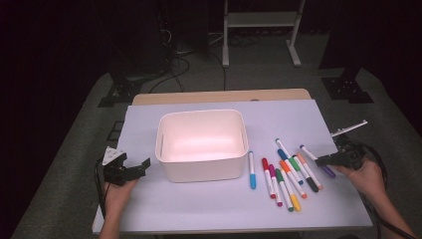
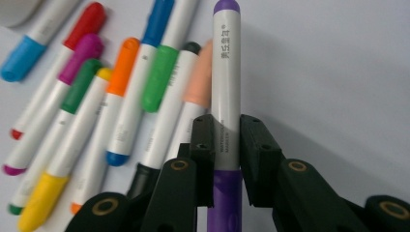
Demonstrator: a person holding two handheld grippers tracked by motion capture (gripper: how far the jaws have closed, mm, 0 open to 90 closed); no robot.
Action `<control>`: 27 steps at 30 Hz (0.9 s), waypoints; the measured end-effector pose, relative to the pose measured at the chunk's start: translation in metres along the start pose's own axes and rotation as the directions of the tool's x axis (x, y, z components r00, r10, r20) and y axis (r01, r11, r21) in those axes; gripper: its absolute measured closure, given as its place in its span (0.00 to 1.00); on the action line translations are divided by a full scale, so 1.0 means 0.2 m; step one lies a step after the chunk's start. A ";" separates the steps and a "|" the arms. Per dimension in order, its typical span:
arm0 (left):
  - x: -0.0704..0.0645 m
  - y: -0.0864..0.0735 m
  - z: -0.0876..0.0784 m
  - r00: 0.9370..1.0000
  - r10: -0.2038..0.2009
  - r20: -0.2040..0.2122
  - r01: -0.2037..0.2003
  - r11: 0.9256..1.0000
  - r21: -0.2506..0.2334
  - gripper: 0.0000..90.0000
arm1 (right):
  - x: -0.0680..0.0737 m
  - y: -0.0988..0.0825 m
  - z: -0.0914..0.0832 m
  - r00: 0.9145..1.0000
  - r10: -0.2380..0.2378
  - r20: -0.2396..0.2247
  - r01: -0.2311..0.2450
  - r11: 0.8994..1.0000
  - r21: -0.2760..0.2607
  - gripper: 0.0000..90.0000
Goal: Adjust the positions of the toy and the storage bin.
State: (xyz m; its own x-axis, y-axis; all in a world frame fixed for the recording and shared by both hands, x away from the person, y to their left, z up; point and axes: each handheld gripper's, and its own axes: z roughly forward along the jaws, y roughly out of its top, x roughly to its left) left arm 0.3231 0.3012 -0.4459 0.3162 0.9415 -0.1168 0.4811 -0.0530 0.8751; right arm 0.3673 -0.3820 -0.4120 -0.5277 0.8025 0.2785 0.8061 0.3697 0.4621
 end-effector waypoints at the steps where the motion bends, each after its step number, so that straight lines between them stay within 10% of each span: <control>1: 0.00 0.00 0.00 1.000 0.000 0.001 0.000 1.000 0.000 0.00 | 0.01 0.01 -0.01 1.000 -0.006 -0.010 0.006 1.000 -0.005 0.84; 11: 0.00 0.00 0.00 1.000 -0.001 0.002 0.001 1.000 0.000 0.00 | 0.18 0.13 -0.12 0.985 -0.087 -0.149 0.083 0.996 -0.031 0.84; 27: 0.00 0.00 -0.01 1.000 -0.004 0.001 0.004 1.000 -0.005 0.00 | 0.54 0.41 -0.27 0.930 -0.273 -0.247 0.271 0.962 -0.044 0.84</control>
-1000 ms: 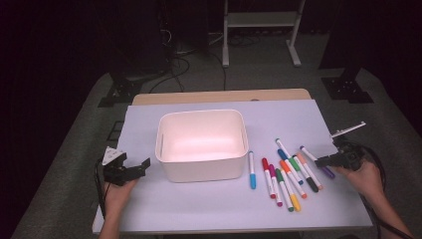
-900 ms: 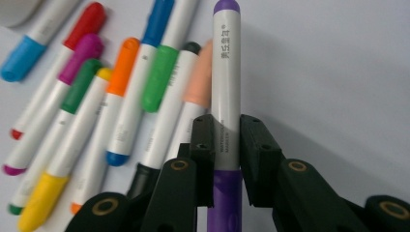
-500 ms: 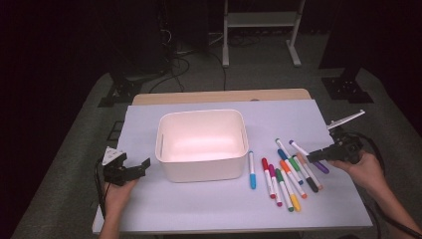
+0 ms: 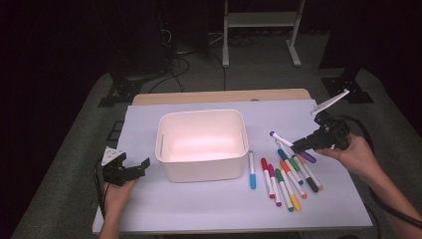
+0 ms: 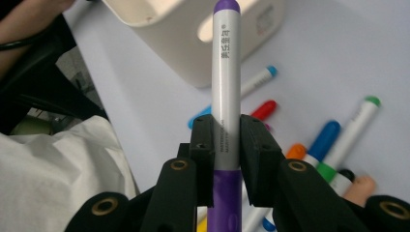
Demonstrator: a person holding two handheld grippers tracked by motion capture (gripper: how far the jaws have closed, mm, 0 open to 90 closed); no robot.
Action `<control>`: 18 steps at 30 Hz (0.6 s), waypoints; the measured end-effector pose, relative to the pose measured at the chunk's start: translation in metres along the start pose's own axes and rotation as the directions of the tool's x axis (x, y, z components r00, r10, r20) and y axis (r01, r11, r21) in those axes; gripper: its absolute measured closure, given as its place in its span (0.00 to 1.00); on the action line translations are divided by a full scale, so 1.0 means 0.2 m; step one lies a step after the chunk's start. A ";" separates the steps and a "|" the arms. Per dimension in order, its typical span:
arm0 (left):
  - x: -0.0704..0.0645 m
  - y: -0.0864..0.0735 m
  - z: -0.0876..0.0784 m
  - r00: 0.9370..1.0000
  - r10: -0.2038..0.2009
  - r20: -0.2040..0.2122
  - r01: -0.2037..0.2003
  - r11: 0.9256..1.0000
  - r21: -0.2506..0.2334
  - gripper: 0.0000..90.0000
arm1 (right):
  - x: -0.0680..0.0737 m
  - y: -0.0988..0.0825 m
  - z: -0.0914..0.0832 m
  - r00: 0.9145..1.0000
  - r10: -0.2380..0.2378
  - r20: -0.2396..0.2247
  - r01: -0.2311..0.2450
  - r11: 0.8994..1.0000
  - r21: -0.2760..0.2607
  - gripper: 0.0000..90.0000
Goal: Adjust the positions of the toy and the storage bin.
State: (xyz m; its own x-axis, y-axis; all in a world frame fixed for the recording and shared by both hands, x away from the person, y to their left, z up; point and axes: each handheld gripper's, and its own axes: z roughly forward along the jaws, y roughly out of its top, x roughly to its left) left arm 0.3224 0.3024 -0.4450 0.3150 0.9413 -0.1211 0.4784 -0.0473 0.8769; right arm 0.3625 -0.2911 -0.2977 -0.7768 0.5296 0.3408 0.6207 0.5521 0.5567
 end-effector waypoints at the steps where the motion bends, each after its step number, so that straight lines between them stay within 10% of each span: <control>1: 0.00 0.00 0.00 1.000 -0.001 -0.001 0.001 1.000 -0.002 0.00 | 0.02 0.03 -0.01 1.000 -0.013 -0.007 0.013 1.000 0.002 0.84; 18: 0.00 0.00 0.00 1.000 -0.001 0.003 0.001 1.000 -0.002 0.00 | 0.35 0.48 0.08 0.976 -0.178 -0.125 0.188 0.979 0.073 0.84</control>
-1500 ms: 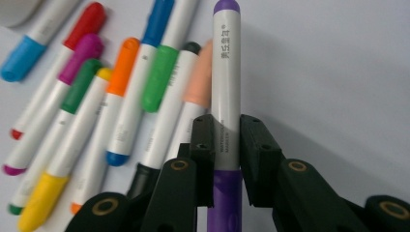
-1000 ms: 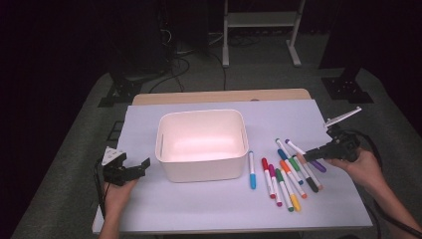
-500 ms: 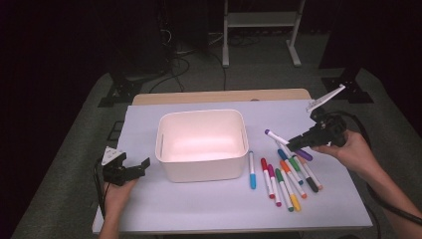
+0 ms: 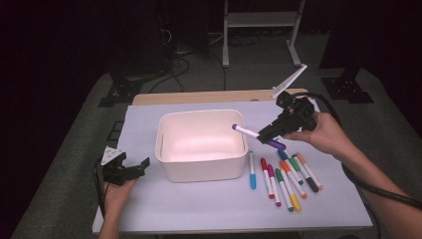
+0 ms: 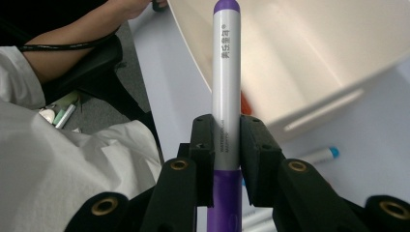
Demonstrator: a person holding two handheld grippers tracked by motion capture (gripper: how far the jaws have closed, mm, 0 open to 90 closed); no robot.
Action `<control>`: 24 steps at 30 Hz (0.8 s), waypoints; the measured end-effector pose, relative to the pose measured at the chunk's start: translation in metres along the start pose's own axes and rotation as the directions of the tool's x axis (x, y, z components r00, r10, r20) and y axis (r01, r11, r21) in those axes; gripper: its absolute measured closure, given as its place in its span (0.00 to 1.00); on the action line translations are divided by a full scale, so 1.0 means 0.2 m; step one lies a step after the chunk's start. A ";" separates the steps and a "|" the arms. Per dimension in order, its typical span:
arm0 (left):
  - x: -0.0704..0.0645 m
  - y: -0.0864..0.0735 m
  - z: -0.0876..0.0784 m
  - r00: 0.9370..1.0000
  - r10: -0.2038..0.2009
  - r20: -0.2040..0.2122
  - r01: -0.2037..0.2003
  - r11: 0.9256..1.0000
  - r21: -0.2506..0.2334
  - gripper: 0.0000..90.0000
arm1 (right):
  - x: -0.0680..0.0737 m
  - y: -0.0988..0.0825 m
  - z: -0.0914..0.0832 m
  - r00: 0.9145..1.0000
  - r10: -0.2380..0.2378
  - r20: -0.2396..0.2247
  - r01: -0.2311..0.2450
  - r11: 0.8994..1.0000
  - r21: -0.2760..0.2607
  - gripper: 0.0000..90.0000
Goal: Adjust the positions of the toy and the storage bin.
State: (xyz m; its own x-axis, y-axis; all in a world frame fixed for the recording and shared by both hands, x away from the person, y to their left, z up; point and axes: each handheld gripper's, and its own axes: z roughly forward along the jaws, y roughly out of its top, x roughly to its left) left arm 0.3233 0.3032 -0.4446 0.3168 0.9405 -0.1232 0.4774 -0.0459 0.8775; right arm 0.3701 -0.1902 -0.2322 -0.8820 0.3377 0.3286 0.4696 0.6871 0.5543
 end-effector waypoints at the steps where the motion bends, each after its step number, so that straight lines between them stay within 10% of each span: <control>1: 0.00 0.00 0.00 1.000 0.001 0.000 -0.001 1.000 0.000 0.00 | 0.00 0.02 0.01 1.000 -0.010 -0.003 0.010 1.000 0.002 0.84; 24: 0.00 0.00 0.01 1.000 -0.005 0.014 0.005 1.000 -0.006 0.00 | -0.03 0.39 0.41 0.991 -0.087 -0.104 0.099 0.988 0.116 0.84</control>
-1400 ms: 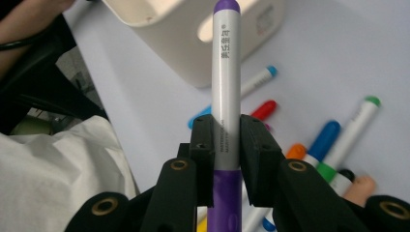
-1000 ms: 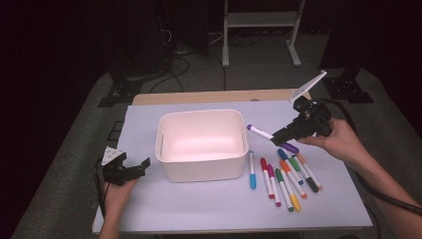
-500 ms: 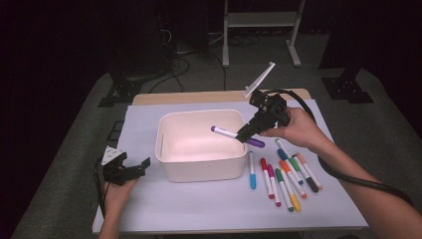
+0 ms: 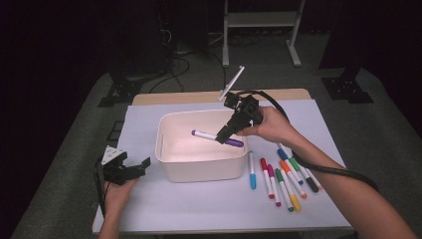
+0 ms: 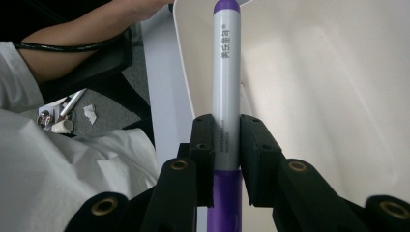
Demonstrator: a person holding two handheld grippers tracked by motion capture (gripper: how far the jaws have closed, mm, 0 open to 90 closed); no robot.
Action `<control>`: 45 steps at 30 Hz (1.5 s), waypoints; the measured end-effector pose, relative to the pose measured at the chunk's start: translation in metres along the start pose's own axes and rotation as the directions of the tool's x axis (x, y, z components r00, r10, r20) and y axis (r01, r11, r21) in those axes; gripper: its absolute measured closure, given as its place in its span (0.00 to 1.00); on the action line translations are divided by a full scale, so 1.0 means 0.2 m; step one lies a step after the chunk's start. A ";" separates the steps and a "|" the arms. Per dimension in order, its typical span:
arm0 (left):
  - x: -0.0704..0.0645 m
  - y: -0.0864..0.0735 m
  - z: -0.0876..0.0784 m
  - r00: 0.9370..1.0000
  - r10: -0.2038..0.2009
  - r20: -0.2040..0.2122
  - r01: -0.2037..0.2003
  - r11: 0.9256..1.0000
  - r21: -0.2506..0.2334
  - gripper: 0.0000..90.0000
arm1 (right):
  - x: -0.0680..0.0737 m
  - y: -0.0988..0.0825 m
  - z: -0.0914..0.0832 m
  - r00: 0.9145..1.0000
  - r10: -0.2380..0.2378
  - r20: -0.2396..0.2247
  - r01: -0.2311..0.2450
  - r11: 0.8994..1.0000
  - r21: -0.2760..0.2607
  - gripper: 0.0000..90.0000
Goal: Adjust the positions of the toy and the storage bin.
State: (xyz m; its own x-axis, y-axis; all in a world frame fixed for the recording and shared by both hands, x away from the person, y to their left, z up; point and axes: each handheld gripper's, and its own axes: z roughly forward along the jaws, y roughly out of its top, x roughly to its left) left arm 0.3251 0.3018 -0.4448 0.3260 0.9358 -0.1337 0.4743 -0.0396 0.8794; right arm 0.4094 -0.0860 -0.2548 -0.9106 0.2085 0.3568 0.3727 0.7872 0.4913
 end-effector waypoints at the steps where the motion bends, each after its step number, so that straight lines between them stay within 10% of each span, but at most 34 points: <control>1: 0.00 0.00 0.00 1.000 0.001 0.000 -0.001 1.000 -0.001 0.00 | -0.01 0.01 0.02 1.000 -0.004 -0.003 0.004 1.000 0.004 0.84; 34: 0.02 0.00 -0.01 1.000 -0.003 -0.008 0.003 1.000 -0.014 0.00 | -0.12 0.17 0.43 1.000 -0.007 -0.029 0.011 0.987 0.162 0.73; 45: 0.02 0.00 -0.02 1.000 -0.005 -0.009 0.004 1.000 -0.012 0.00 | -0.10 0.13 0.34 1.000 -0.015 0.000 0.015 0.991 0.132 0.71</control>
State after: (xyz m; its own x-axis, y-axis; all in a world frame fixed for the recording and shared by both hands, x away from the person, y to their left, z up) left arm 0.3238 0.3072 -0.4446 0.3164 0.9392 -0.1335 0.4660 -0.0312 0.8842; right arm 0.4254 -0.0309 -0.3027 -0.9161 0.1966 0.3494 0.3323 0.8600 0.3873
